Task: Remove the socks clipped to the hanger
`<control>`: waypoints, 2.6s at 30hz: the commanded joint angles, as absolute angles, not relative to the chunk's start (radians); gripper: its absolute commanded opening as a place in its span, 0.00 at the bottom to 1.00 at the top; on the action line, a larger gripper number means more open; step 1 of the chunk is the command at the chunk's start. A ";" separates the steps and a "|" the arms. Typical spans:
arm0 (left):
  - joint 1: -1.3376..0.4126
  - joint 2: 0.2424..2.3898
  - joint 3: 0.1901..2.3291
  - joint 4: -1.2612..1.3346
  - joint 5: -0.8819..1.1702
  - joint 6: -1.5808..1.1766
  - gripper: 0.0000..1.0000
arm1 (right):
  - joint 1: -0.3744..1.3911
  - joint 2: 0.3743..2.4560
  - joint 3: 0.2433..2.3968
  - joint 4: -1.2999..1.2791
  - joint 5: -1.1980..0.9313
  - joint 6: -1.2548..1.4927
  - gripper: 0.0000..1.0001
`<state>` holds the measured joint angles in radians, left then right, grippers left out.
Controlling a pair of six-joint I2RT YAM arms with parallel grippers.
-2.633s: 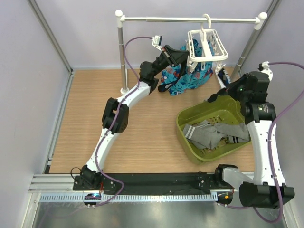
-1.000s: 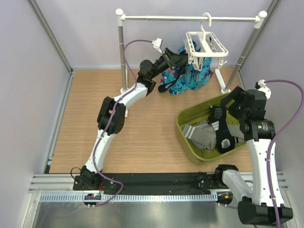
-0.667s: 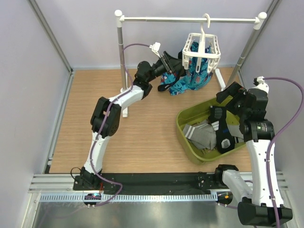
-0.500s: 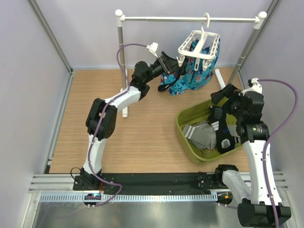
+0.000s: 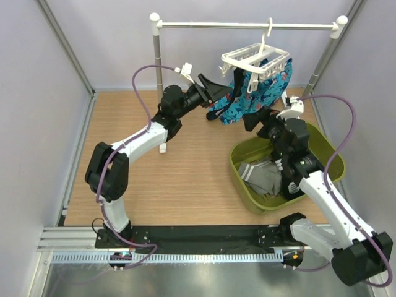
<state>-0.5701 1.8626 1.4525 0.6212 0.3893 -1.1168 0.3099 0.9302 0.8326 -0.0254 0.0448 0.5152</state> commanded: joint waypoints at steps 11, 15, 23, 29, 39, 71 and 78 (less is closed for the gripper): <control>-0.632 1.496 1.217 0.293 0.068 -0.905 0.69 | 0.468 1.198 0.772 0.615 0.375 0.433 0.77; -0.632 1.422 1.160 0.218 0.022 -0.819 0.69 | 0.502 1.279 0.761 0.696 0.475 0.457 0.75; -0.632 1.240 1.013 0.229 0.022 -0.785 0.69 | 0.528 1.555 0.805 0.945 0.604 0.419 0.83; -0.632 1.158 0.991 0.158 0.051 -0.746 0.69 | 0.528 1.762 0.943 1.025 0.637 0.302 0.85; -0.632 1.042 0.974 0.129 0.009 -0.666 0.69 | 0.528 2.020 1.252 0.940 0.779 0.135 0.84; -0.607 1.631 1.618 0.076 -0.091 -0.488 0.65 | 0.709 1.704 0.982 1.022 0.575 -0.071 0.01; -0.609 1.729 1.672 0.225 0.033 -0.463 0.64 | 0.715 1.695 0.963 1.028 0.569 -0.058 0.01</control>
